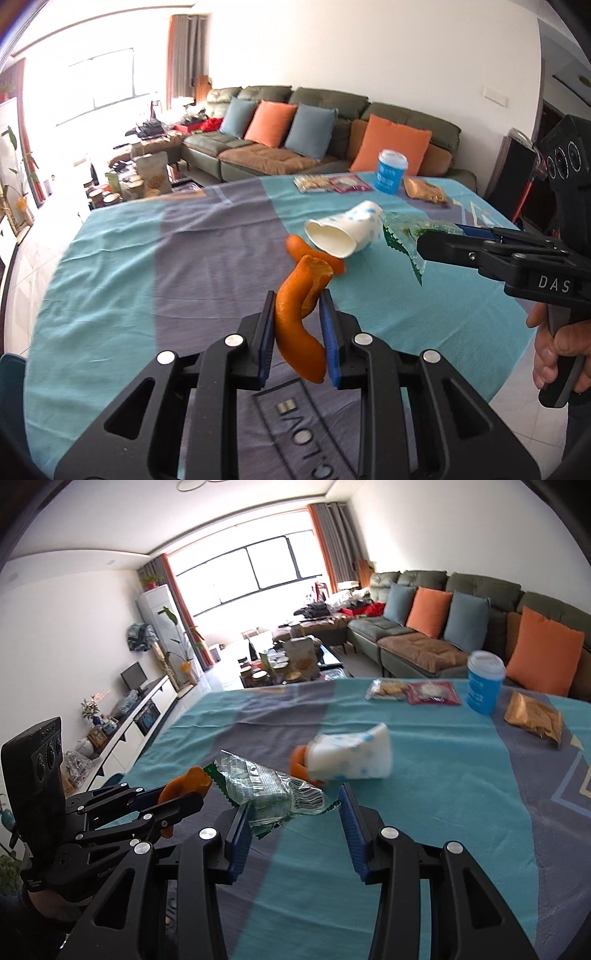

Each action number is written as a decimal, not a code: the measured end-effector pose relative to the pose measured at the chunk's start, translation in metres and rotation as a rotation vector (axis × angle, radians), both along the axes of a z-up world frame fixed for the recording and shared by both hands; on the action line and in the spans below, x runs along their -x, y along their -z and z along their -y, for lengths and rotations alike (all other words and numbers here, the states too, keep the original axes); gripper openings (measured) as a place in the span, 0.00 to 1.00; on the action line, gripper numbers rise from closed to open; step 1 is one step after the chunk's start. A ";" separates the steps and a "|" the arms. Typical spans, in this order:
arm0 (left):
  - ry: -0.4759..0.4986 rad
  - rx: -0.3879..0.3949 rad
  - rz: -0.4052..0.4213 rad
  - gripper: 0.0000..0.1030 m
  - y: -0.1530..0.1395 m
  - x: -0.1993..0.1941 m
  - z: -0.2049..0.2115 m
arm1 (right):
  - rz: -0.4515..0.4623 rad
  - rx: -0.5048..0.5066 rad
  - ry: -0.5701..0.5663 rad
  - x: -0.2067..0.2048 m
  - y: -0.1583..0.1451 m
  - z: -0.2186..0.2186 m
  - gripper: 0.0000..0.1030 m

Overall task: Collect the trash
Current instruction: 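Carry the orange peel and clear plastic packaging over the teal bin, then open both tools to drop the peel and packaging into the bin, then move both tools back over the table toward the dotted cup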

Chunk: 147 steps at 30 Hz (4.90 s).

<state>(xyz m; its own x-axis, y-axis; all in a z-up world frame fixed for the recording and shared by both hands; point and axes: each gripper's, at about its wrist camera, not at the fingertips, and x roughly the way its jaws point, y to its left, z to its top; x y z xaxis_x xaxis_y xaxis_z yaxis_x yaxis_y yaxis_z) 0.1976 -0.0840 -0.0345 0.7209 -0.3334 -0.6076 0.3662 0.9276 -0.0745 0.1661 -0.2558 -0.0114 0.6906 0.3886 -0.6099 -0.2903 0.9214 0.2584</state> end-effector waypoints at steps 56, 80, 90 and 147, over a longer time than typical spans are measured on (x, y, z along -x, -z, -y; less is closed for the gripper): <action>-0.861 -0.026 -0.083 0.23 0.021 0.113 -0.428 | -0.020 0.116 -0.709 -0.033 -0.003 -0.424 0.41; -0.936 -0.089 -0.277 0.38 0.095 0.060 -0.448 | -0.126 0.361 -0.764 -0.050 0.058 -0.512 0.50; -0.963 -0.110 -0.264 0.55 0.088 0.066 -0.443 | -0.112 0.298 -0.756 -0.054 0.046 -0.500 0.61; -0.533 0.059 0.218 0.95 -0.066 0.101 -0.159 | 0.232 0.007 -0.050 0.026 -0.036 -0.128 0.93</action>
<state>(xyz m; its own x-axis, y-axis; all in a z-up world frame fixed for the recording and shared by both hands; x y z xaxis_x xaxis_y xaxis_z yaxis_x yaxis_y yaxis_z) 0.0967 0.0752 0.0318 0.9048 0.0814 -0.4180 -0.1378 0.9847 -0.1068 0.1405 -0.1281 0.0245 0.7923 0.4224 -0.4402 -0.3866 0.9058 0.1732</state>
